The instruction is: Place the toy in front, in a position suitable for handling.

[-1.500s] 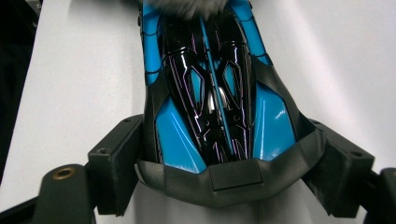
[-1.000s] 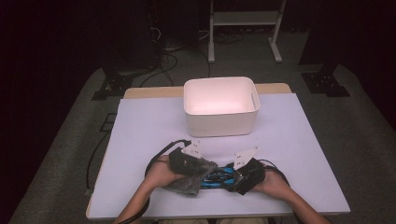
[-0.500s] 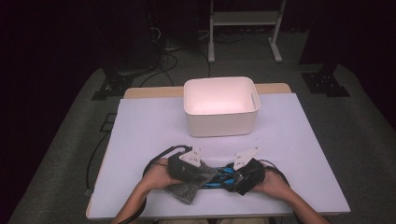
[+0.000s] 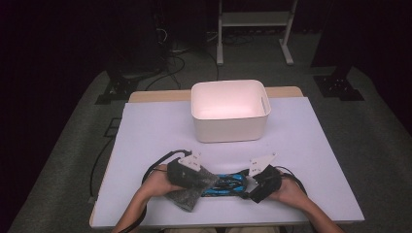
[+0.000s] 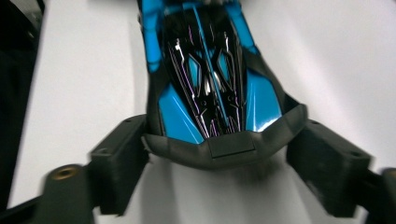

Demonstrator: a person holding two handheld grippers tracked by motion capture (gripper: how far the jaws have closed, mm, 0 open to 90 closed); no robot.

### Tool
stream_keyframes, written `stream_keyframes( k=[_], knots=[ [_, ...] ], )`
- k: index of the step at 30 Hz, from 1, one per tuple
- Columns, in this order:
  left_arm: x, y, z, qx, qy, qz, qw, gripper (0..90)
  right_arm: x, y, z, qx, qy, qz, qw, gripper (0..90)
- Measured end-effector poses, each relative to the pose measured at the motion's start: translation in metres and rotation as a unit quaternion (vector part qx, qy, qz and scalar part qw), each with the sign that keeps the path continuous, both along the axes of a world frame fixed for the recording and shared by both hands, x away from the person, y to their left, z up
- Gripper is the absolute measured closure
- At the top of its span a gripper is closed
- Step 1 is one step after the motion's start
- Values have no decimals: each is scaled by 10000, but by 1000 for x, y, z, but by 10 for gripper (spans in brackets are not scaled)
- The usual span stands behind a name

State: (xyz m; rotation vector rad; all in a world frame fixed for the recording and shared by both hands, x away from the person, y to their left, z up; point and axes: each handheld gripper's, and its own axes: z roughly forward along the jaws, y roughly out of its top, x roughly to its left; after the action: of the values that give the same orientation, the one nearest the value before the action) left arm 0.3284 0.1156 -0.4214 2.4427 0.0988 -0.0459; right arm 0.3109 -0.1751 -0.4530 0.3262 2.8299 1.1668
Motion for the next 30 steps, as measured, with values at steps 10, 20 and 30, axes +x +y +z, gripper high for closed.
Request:
stream_keyframes(
  k=[10,20,30],
  knots=[
    [-7,-39,13,267,-344,-311,9986,791,0,1,0,-29,-71,23,10000,236],
    [-6,-50,17,205,-337,-488,9980,792,0,1,-1,27,-34,3,10000,235],
    [-12,-94,16,307,-367,-1029,9935,793,0,6,-2,43,-46,11,10000,236]
  ],
)
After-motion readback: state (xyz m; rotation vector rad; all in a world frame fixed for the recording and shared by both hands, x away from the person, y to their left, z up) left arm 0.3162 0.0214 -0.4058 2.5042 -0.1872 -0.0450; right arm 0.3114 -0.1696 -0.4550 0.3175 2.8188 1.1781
